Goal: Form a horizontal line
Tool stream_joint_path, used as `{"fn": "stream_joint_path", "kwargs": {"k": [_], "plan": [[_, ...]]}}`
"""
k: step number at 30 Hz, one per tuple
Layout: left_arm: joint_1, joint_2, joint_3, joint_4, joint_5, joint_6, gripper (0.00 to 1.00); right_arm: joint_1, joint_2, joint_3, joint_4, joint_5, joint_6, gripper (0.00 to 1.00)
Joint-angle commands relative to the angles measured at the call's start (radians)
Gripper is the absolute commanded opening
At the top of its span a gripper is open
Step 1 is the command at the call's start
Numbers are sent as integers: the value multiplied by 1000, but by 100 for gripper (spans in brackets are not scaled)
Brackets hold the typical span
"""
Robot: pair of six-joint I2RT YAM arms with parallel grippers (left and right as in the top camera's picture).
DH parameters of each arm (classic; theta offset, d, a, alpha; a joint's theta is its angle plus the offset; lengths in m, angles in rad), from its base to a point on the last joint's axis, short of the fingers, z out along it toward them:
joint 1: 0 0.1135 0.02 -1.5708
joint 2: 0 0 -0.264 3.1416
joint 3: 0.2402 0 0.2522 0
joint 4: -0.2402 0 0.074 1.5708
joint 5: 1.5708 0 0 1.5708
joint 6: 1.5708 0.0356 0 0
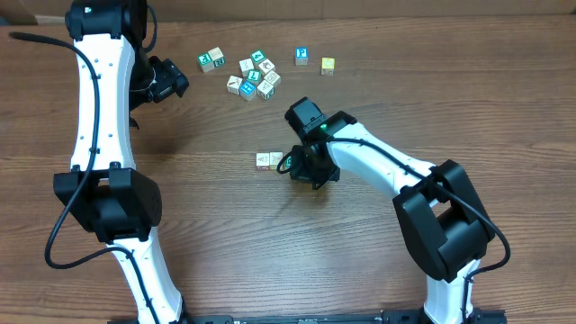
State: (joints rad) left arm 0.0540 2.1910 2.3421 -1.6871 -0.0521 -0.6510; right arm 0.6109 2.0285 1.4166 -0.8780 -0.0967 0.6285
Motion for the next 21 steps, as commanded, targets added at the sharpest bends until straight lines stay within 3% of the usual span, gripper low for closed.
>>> {"fn": "stream_joint_path", "kwargs": {"k": [1,7,21], "plan": [[-3,6,0,-2,1,8,100,33,-14,-4,13,21,5,4],[-3,6,0,-2,1,8,99,50,-13,-4,36,123,5,4],[-3,6,0,-2,1,8,100,50,-13,-4,82,129,4,4]]}}
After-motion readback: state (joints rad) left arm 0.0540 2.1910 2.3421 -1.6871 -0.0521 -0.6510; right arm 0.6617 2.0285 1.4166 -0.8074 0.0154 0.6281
